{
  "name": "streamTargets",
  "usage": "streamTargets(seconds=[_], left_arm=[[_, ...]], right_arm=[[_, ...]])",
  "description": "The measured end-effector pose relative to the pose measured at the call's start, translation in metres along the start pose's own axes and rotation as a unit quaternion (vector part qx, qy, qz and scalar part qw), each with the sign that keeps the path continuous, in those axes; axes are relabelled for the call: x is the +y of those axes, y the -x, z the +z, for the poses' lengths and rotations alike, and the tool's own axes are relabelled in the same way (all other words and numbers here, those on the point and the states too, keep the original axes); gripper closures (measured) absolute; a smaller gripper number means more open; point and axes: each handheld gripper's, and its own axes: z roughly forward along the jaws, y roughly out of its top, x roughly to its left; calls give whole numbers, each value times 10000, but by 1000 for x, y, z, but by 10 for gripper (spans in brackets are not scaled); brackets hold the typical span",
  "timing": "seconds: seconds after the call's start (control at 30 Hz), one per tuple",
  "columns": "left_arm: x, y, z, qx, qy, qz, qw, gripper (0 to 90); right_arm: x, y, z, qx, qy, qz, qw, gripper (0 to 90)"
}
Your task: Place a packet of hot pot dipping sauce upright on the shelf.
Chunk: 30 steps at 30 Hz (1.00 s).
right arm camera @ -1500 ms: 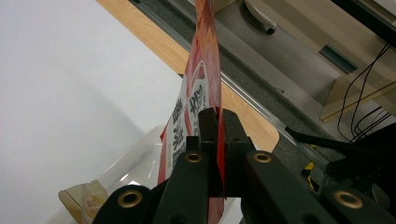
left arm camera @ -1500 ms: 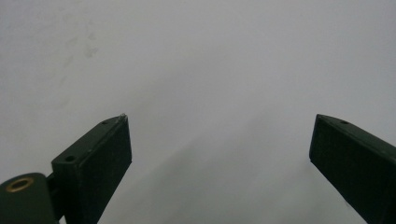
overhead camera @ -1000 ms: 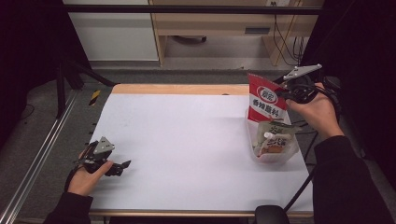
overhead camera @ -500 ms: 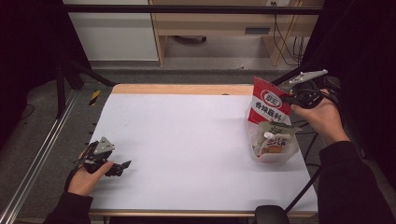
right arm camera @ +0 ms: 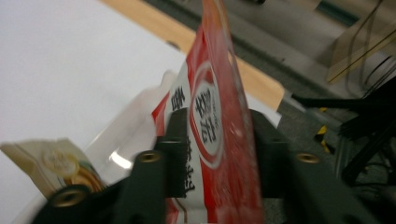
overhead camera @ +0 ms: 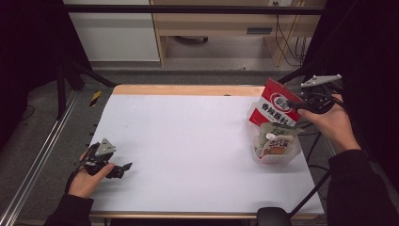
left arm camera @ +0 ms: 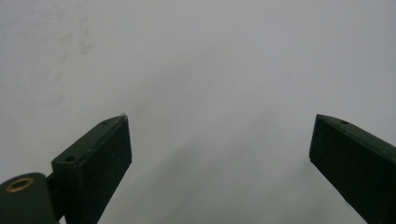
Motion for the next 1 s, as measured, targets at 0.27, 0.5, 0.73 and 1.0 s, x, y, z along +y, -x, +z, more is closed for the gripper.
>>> streamTargets(seconds=[0.27, 0.5, 0.73, 1.0], left_arm=[[-1, 0, -1, 21, 3, -4, 10000, 55], [-1, 0, -1, 30, 3, -1, 10000, 55], [-2, -2, -3, 47, 9, -37, 10000, 54], [-2, -2, -4, 43, 34, -34, 10000, 51]], right_arm=[[25, -36, -30, -433, 679, -253, 9964, 216], [32, -72, -33, -156, 824, -342, 9959, 143], [32, -107, -29, 165, 797, -473, 9956, 110], [31, -142, -28, 426, 836, -454, 9946, 75]])
